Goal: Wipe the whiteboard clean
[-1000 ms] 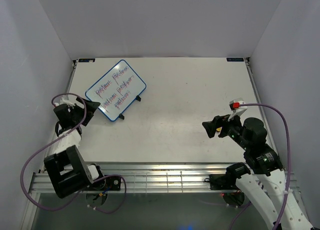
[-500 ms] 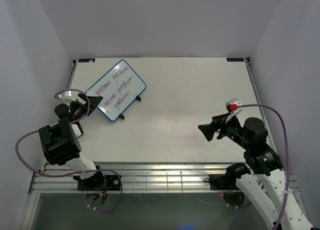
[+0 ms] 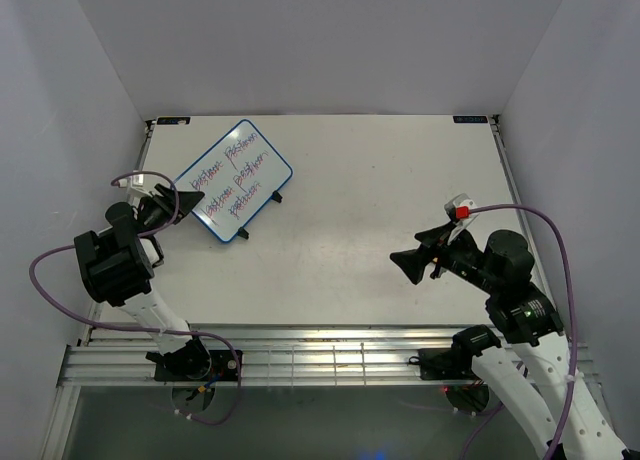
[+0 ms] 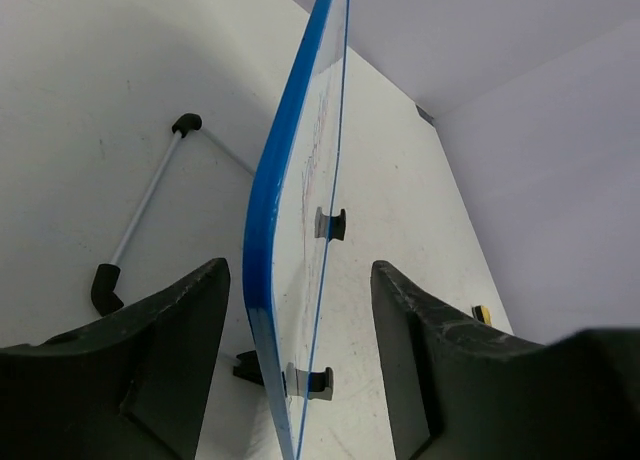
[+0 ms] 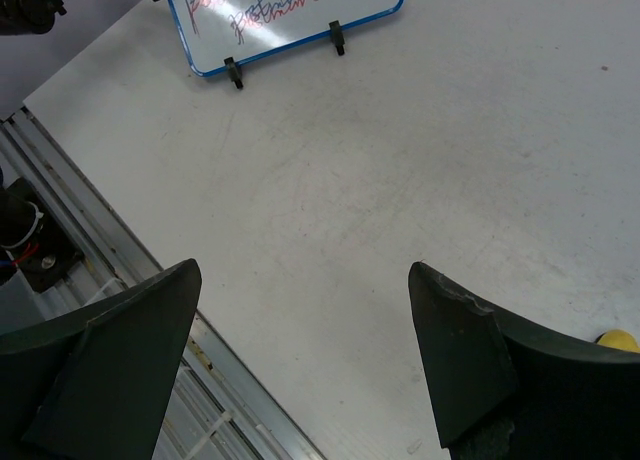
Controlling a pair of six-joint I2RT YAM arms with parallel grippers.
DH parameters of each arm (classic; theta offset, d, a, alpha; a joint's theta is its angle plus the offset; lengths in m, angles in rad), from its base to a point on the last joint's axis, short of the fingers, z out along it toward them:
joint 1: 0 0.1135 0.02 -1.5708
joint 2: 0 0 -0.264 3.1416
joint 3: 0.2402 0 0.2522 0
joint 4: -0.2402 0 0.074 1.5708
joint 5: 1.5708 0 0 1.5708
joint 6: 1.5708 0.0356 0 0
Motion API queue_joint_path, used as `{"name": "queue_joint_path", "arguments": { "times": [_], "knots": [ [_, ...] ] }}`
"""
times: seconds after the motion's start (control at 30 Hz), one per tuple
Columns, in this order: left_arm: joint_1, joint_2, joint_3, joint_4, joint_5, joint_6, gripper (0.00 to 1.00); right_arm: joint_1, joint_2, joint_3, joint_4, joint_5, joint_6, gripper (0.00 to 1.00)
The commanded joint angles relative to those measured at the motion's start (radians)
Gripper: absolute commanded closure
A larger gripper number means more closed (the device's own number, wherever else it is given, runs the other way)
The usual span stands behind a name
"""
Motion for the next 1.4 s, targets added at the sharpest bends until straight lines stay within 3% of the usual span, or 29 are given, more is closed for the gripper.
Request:
{"name": "queue_joint_path", "arguments": {
  "times": [0.0,0.27,0.83,1.23,1.37],
  "knots": [
    [0.006,0.005,-0.012,0.057,0.036,0.016,0.34,0.003,0.02,0.045,0.07,-0.047,0.0,0.1],
    [0.02,0.013,0.001,0.029,0.033,0.025,0.47,0.003,0.023,0.034,0.075,-0.038,-0.001,0.1],
    [-0.014,0.073,0.034,0.012,0.049,0.044,0.4,0.003,0.032,0.029,0.083,-0.036,0.002,0.1],
    [-0.029,0.074,0.048,0.052,0.052,0.016,0.6,0.004,0.041,0.016,0.095,-0.036,0.012,0.1],
    [-0.029,0.083,0.05,0.12,0.061,-0.038,0.58,0.003,0.038,0.011,0.093,-0.033,0.011,0.1]
  ]
}}
